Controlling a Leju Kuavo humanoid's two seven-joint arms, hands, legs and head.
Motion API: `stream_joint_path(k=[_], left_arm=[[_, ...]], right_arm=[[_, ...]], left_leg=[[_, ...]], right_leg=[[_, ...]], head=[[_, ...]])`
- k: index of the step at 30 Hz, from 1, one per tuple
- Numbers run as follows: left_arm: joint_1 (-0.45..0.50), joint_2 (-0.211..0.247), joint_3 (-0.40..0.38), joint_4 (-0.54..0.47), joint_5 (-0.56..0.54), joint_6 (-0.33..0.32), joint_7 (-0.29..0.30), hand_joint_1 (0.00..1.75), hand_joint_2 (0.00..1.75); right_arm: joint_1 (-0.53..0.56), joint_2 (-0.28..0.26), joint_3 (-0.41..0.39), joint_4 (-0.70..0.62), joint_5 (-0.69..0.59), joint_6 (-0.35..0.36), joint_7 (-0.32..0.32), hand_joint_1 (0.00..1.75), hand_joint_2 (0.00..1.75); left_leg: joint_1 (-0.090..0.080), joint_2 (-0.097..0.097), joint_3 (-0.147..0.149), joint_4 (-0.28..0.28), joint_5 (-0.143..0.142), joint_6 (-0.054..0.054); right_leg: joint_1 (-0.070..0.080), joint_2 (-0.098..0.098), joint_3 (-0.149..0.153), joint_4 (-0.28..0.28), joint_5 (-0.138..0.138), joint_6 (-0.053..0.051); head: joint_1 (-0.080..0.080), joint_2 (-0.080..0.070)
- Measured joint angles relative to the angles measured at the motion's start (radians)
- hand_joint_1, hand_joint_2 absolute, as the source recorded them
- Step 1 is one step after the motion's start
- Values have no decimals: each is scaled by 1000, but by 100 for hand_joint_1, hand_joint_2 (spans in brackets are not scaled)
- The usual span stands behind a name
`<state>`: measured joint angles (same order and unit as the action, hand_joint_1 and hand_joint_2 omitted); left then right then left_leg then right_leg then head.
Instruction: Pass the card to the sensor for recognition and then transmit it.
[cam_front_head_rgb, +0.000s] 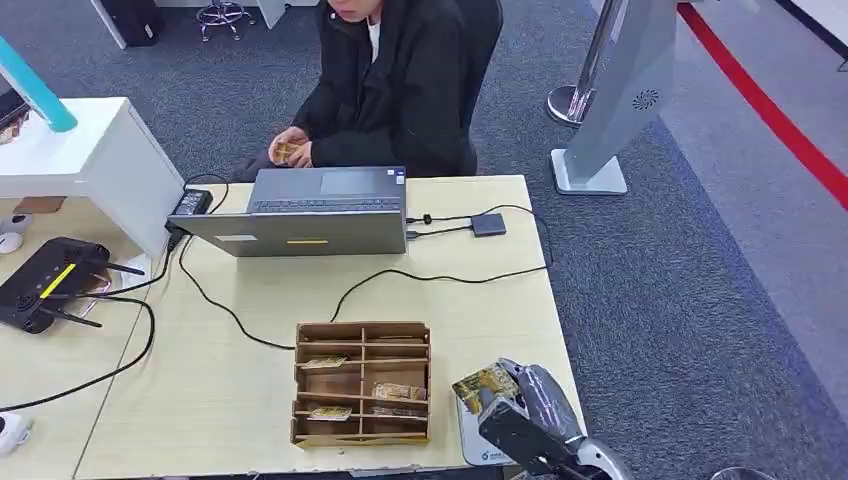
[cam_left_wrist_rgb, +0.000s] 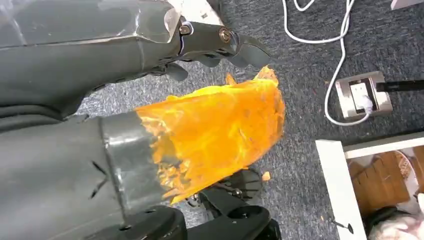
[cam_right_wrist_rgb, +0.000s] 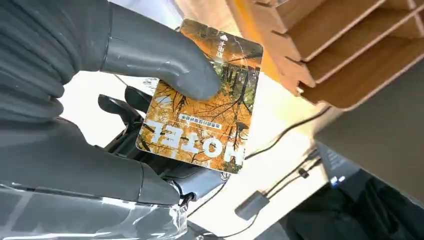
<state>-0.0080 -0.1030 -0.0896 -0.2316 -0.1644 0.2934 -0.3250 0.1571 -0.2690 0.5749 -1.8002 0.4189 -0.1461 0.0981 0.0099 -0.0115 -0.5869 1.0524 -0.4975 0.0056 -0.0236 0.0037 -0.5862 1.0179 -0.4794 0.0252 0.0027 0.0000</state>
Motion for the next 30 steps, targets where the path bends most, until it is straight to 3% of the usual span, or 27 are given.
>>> stream_joint_path(k=[30], left_arm=[[-1, 4, 0, 2, -18, -14, 21, 0, 0]], right_arm=[[-6, -28, 40, 115, 2, -18, 81, 175, 175]], left_leg=[[0, 0, 0, 0, 0, 0]], right_leg=[[0, 0, 0, 0, 0, 0]], head=[[0, 0]])
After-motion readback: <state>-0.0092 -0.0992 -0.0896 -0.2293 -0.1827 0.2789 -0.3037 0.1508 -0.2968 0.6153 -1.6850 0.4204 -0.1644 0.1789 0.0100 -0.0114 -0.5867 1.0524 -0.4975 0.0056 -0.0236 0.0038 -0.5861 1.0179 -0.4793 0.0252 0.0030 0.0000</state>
